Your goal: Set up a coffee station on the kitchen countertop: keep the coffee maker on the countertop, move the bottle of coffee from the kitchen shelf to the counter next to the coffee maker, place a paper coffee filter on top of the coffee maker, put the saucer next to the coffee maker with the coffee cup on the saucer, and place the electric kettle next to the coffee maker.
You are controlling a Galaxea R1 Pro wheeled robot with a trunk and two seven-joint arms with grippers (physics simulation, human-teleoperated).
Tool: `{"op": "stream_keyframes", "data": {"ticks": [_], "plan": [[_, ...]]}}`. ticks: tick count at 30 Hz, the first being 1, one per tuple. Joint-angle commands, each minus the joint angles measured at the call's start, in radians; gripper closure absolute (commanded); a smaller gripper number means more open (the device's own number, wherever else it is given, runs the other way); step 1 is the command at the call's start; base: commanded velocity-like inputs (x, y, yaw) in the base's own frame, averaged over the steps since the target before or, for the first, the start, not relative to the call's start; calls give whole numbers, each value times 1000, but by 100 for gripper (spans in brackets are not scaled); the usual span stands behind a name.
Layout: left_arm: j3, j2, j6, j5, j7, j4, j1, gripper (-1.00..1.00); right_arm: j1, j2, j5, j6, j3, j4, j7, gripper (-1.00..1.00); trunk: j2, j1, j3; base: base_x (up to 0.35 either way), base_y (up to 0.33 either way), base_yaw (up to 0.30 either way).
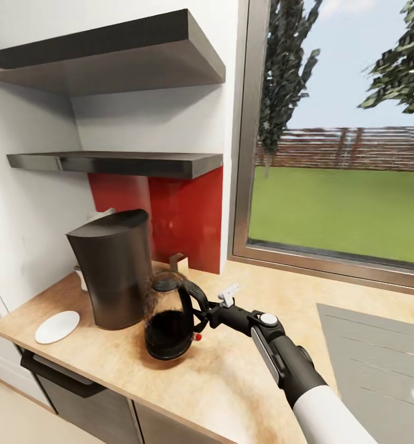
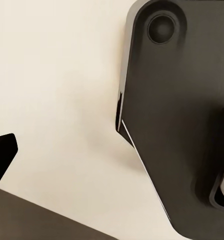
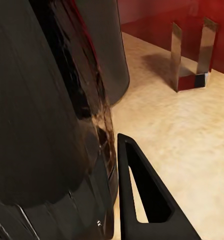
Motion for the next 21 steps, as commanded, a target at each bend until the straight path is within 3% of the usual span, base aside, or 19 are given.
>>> {"op": "stream_keyframes", "data": {"ticks": [1,6,11,21], "plan": [[8,0,-2,-10,1,0,0,-100,0,0,-6,8,-1,-2,2,100,-1,0,0,0,169,0],[8,0,-2,-11,1,0,0,-100,0,0,-5,8,-3,-2,2,100,-1,0,0,0,163,0],[9,0,-2,-10,1,0,0,-100,0,0,-5,-35,-2,9,1,100,-1,0,0,0,24,0],[8,0,-2,-10,2,0,0,-100,0,0,-5,-42,-3,29,1,100,-1,0,0,73,28,0]]}}
